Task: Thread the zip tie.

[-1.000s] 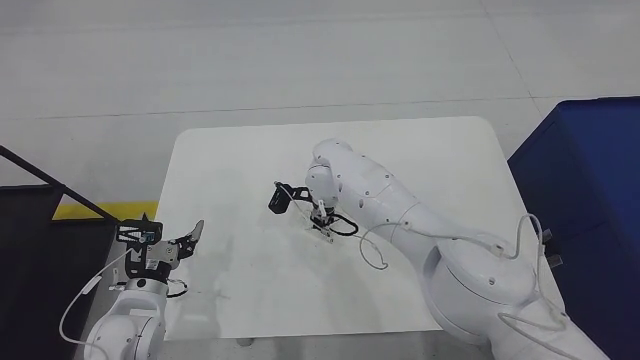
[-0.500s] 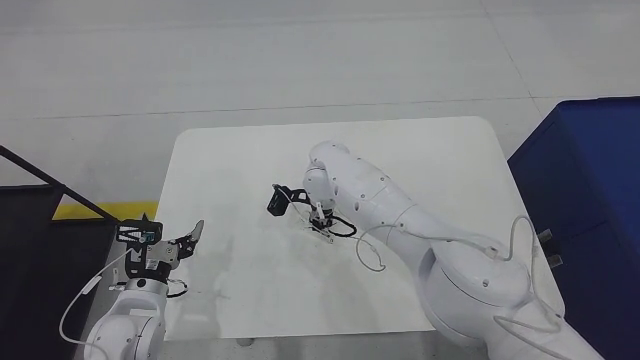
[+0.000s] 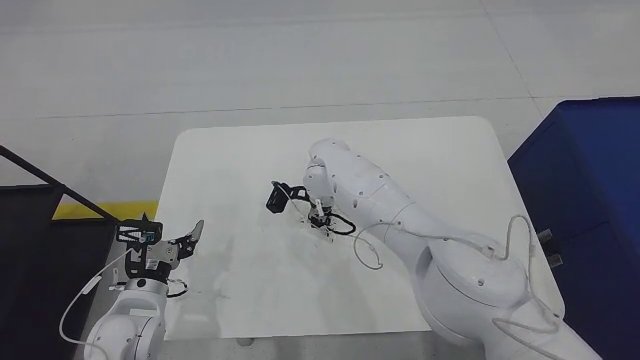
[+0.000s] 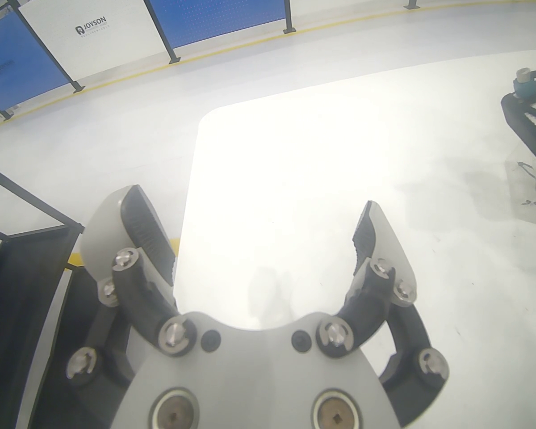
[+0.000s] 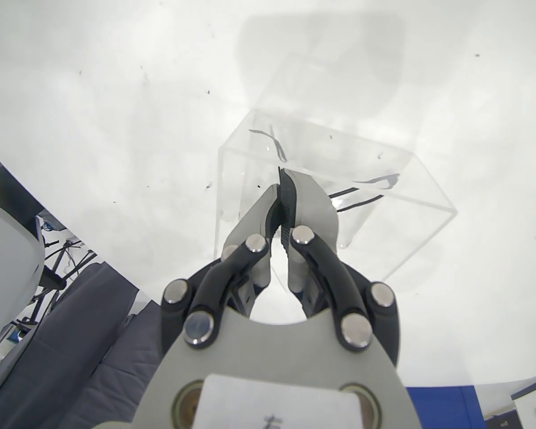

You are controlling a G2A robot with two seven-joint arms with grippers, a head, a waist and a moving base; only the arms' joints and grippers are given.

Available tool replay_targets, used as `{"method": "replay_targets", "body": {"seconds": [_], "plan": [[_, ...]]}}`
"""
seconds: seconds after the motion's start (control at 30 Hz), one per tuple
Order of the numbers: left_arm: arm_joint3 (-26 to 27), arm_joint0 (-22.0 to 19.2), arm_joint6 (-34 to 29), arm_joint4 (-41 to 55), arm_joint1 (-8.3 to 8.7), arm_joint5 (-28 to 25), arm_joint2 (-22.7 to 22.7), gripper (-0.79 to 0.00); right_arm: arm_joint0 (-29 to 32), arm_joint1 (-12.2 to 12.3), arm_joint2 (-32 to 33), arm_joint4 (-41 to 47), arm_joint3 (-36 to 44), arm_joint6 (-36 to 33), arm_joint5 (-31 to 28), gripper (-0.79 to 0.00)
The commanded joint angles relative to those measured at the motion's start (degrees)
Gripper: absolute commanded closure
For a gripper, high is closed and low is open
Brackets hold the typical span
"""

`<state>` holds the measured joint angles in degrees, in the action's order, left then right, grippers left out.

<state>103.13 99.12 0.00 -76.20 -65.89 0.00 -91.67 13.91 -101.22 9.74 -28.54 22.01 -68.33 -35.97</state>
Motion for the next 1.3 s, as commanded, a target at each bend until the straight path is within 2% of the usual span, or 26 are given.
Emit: {"method": "replay_targets", "body": {"seconds": [0.0,0.33,0.6,0.77,0.9,1.0,1.07,1.27], "plan": [[0.0,0.0,0.0,0.0,0.0,0.0,0.0,-0.785,-0.62,0.26,0.0,0.93,-0.12,0.44,-0.44,0.0],[0.0,0.0,0.0,0.0,0.0,0.0,0.0,-0.785,-2.45,4.0,0.0,6.33,3.07,2.4,-2.41,0.0],[0.0,0.0,0.0,0.0,0.0,0.0,0.0,-0.785,-0.35,6.38,0.0,5.23,9.7,-0.73,0.72,0.0],[0.0,0.0,0.0,0.0,0.0,0.0,0.0,-0.785,0.5,6.95,0.0,4.15,12.18,-1.4,1.39,-0.006],[0.0,0.0,0.0,0.0,0.0,0.0,0.0,-0.785,0.73,7.06,0.0,2.88,12.67,-2.0,1.99,-0.092],[0.0,0.0,0.0,0.0,0.0,0.0,0.0,-0.785,0.96,6.98,0.0,0.92,12.57,-1.52,1.51,-0.092],[0.0,0.0,0.0,0.0,0.0,0.0,0.0,-0.785,1.07,6.86,0.0,-0.15,12.06,-0.87,0.86,-0.129],[0.0,0.0,0.0,0.0,0.0,0.0,0.0,-0.785,0.91,6.27,0.0,-0.71,10.53,0.1,-0.1,-0.114]]}}
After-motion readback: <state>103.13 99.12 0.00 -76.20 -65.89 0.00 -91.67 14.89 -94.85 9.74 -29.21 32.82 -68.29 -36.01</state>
